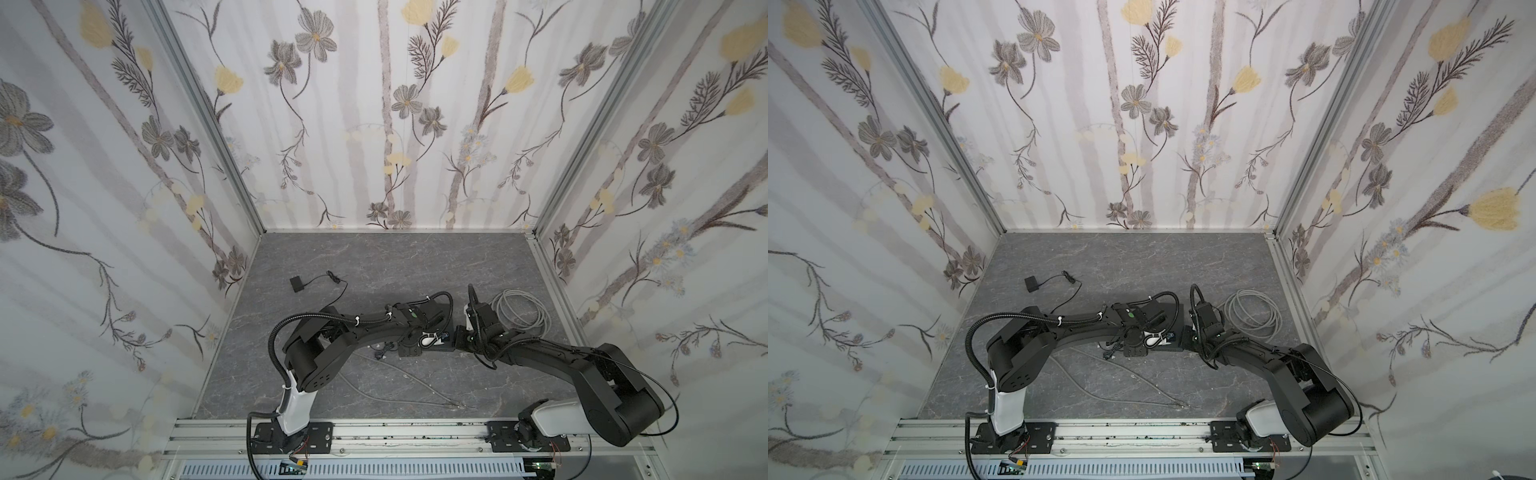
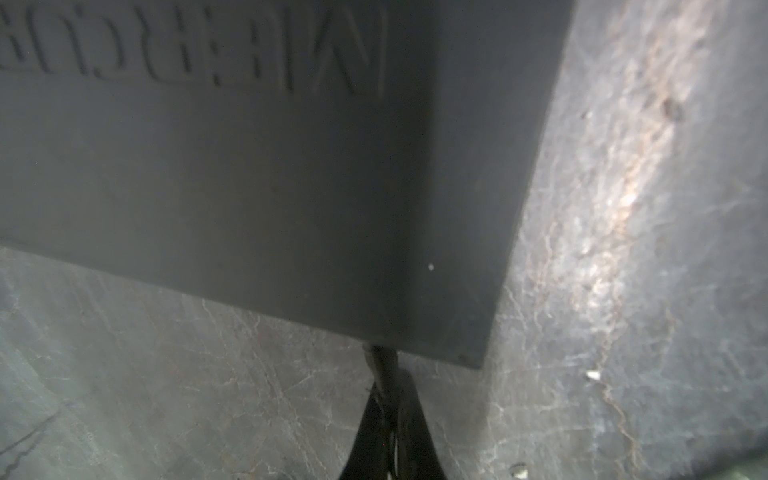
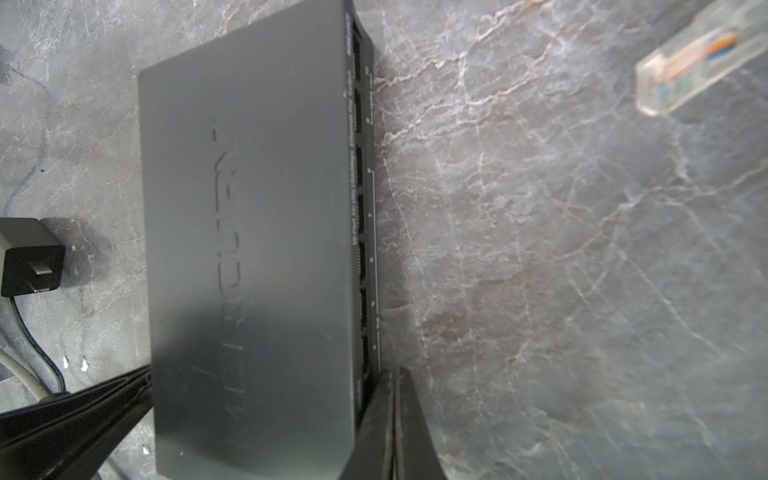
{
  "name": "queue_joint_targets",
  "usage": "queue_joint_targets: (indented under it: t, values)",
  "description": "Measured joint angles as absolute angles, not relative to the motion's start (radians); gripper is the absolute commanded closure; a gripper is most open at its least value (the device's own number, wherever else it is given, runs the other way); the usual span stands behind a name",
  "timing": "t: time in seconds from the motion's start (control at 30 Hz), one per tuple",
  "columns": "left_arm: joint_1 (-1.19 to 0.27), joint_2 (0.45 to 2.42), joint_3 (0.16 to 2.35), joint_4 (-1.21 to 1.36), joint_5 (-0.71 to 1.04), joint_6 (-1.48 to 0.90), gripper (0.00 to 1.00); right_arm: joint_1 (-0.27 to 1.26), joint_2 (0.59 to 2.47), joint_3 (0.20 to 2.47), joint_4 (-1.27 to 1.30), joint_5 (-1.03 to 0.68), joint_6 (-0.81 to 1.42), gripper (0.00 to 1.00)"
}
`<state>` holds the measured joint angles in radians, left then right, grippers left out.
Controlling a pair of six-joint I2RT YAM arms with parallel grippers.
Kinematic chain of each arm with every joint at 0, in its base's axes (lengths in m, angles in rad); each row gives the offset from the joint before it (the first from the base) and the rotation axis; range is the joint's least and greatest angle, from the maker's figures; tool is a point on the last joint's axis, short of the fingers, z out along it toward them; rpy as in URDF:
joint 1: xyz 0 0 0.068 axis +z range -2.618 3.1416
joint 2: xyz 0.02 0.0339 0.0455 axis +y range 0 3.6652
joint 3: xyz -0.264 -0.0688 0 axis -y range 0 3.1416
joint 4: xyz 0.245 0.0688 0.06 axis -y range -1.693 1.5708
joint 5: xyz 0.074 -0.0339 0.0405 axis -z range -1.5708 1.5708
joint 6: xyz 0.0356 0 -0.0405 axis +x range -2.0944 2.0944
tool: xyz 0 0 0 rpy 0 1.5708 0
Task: Insert the plug into the switch port
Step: 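Push the barrel plug into the box's side port with the left gripper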
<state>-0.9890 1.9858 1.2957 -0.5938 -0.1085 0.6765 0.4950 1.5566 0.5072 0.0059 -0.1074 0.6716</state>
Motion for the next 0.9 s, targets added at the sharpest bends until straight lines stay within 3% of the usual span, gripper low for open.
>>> queue_joint_targets:
  t: [0.43, 0.9]
  values:
    - [-0.976, 1.988, 1.272, -0.511, -0.200, 0.697, 1.00, 0.494, 1.587, 0.553, 0.004, -0.078, 0.596, 0.94]
    - [-0.954, 1.998, 1.261, -0.419, -0.229, 0.712, 1.00, 0.385, 1.687, 0.633, 0.062, -0.121, 0.521, 0.89]
